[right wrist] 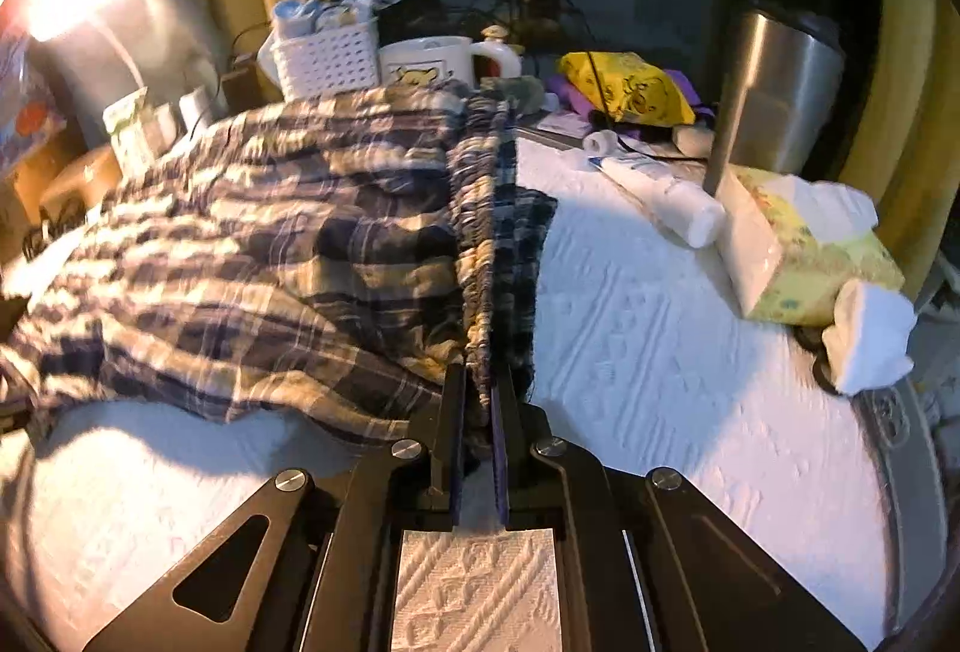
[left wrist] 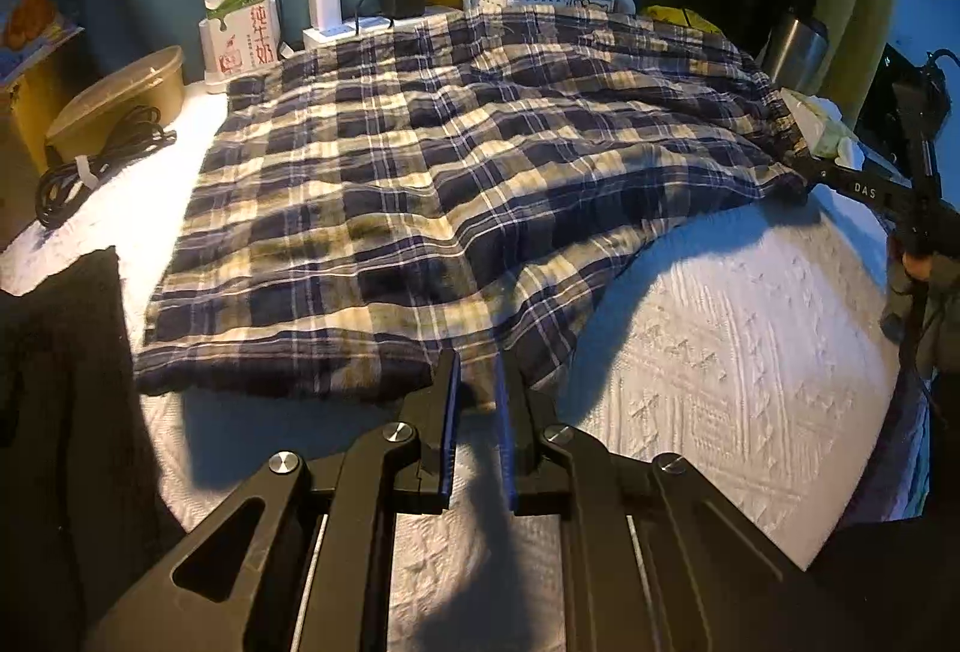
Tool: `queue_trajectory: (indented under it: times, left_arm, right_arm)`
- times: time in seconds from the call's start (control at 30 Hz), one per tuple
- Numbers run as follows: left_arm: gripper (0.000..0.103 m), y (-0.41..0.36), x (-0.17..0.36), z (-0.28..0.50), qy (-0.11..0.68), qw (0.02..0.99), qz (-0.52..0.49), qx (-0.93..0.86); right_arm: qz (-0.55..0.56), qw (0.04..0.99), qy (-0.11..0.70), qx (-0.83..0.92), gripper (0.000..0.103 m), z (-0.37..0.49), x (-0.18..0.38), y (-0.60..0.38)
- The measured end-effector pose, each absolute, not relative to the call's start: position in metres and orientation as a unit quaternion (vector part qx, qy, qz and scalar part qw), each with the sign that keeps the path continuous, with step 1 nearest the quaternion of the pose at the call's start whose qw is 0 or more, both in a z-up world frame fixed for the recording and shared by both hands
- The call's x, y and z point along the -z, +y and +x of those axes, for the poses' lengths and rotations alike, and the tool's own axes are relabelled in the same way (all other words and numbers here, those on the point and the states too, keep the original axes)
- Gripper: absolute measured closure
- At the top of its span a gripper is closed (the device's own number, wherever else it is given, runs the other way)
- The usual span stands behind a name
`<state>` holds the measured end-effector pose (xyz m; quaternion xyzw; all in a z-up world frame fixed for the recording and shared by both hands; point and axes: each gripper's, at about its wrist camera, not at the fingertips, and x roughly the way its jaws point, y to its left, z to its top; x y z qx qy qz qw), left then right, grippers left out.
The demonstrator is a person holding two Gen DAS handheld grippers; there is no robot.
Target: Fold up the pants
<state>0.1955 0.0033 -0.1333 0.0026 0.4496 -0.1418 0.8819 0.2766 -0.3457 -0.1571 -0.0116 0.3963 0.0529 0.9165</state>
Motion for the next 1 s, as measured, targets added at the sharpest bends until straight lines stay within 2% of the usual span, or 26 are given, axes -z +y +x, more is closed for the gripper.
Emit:
queue_trajectory:
  times: [0.17, 0.23, 0.27, 0.3, 0.33, 0.53, 0.7, 0.73, 0.8, 0.83, 0.9, 0.93, 1.0]
  left_arm:
    - [0.092, 0.019, 0.123, 0.193, 0.432, 0.894, 0.006, 0.118]
    - [0.090, 0.026, 0.122, 0.195, 0.428, 0.898, 0.005, 0.105]
    - [0.078, 0.031, 0.122, 0.198, 0.429, 0.898, 0.004, 0.094]
    - [0.070, 0.039, 0.123, 0.201, 0.431, 0.899, 0.002, 0.076]
    - [0.059, 0.045, 0.123, 0.202, 0.429, 0.900, -0.001, 0.068]
    - [0.054, 0.085, 0.125, 0.213, 0.425, 0.905, -0.018, 0.014]
    - [0.054, 0.104, 0.134, 0.220, 0.438, 0.898, -0.042, 0.002]
    - [0.055, 0.105, 0.136, 0.220, 0.439, 0.897, -0.041, 0.002]
    - [0.073, 0.102, 0.139, 0.221, 0.440, 0.898, -0.033, 0.002]
    - [0.087, 0.100, 0.140, 0.221, 0.441, 0.897, -0.030, 0.003]
    - [0.091, 0.093, 0.139, 0.220, 0.439, 0.898, -0.019, 0.009]
    - [0.102, 0.091, 0.138, 0.219, 0.437, 0.899, -0.014, 0.010]
    - [0.102, 0.088, 0.134, 0.218, 0.426, 0.905, -0.004, 0.007]
  right_arm:
    - [-0.007, 0.921, 0.387, -0.045, 0.079, 0.271, 0.144, -0.349]
    - [-0.003, 0.924, 0.380, -0.040, 0.060, 0.265, 0.137, -0.353]
    - [0.000, 0.926, 0.376, -0.040, 0.040, 0.262, 0.134, -0.354]
    - [0.006, 0.928, 0.370, -0.041, 0.032, 0.259, 0.130, -0.355]
    - [0.008, 0.930, 0.366, -0.043, 0.032, 0.255, 0.126, -0.355]
    - [0.015, 0.928, 0.369, -0.046, 0.032, 0.253, 0.128, -0.354]
    - [0.020, 0.928, 0.369, -0.047, 0.032, 0.264, 0.130, -0.352]
    - [0.020, 0.929, 0.366, -0.048, 0.032, 0.267, 0.129, -0.351]
    - [0.020, 0.931, 0.362, -0.048, 0.032, 0.274, 0.127, -0.350]
    - [0.020, 0.932, 0.360, -0.050, 0.032, 0.279, 0.126, -0.350]
    - [0.020, 0.932, 0.359, -0.052, 0.032, 0.287, 0.125, -0.348]
    - [0.019, 0.932, 0.358, -0.054, 0.032, 0.291, 0.125, -0.346]
    - [0.016, 0.933, 0.355, -0.060, 0.032, 0.301, 0.123, -0.343]
